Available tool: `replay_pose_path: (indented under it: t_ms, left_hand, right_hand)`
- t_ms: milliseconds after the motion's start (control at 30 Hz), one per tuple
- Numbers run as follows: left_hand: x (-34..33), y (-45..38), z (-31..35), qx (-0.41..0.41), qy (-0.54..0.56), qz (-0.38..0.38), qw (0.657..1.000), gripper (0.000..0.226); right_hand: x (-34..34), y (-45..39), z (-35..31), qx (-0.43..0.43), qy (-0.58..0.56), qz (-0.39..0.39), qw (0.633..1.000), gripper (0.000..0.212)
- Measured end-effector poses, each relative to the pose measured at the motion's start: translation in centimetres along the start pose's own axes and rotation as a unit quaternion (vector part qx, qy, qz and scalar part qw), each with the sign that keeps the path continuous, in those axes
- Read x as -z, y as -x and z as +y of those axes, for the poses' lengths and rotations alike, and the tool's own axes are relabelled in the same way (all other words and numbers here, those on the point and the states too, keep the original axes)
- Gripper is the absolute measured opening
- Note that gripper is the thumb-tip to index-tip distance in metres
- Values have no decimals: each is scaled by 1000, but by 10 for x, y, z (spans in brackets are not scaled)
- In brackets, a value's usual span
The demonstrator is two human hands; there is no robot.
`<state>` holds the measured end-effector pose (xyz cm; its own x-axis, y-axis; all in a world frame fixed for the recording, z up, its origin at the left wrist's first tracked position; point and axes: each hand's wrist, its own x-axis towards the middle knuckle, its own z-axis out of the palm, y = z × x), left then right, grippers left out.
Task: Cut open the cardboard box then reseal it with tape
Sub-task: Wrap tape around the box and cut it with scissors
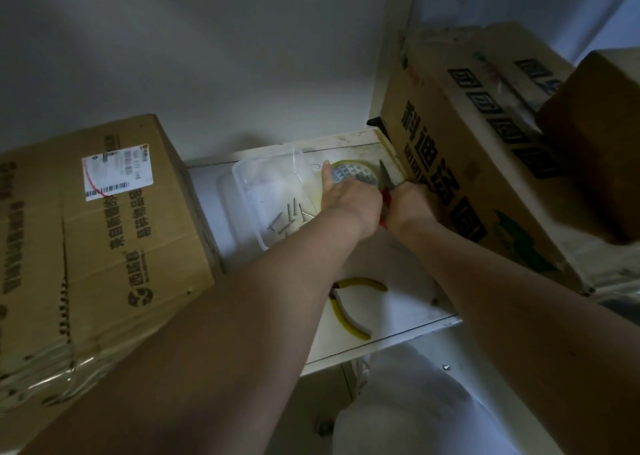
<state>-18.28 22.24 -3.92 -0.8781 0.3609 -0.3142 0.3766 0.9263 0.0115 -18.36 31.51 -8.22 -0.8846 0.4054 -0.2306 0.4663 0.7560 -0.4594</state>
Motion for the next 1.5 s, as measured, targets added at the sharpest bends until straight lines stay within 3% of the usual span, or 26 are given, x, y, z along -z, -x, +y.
replay_pose_path:
  t_ms: [167, 300, 433, 567, 700, 900, 1167, 1333, 1500]
  left_hand:
    - [7, 5, -4, 18, 147, 119, 982, 29]
    - [24, 20, -5, 18, 312, 198, 929, 25]
    - [38, 45, -8, 37, 385, 245, 889, 25]
    - [45, 83, -15, 49, 398, 269, 876, 21]
    - [49, 132, -16, 43, 423, 272, 863, 17]
    - [40, 203, -19, 48, 439, 265, 857, 16]
    - [3, 266, -39, 120, 510, 211, 825, 16]
    - [-10, 283, -55, 134, 566, 193, 790, 18]
    - [-12, 285, -68, 125, 643, 182, 734, 31]
  right_hand:
    - [0, -2, 7, 18, -33, -3, 999, 27]
    - [14, 8, 4, -7, -112, -19, 994, 28]
    - [27, 22, 1, -57, -154, -47, 985, 28]
    - [38, 47, -4, -77, -164, -35, 983, 37]
    - [43, 82, -5, -64, -153, -17, 986, 53]
    - [45, 134, -8, -36, -138, -42, 989, 43]
    - [15, 203, -6, 20, -5, -57, 998, 33]
    - [-22, 230, -4, 98, 61, -54, 992, 43]
    - [-37, 225, -15, 163, 163, -92, 969, 41]
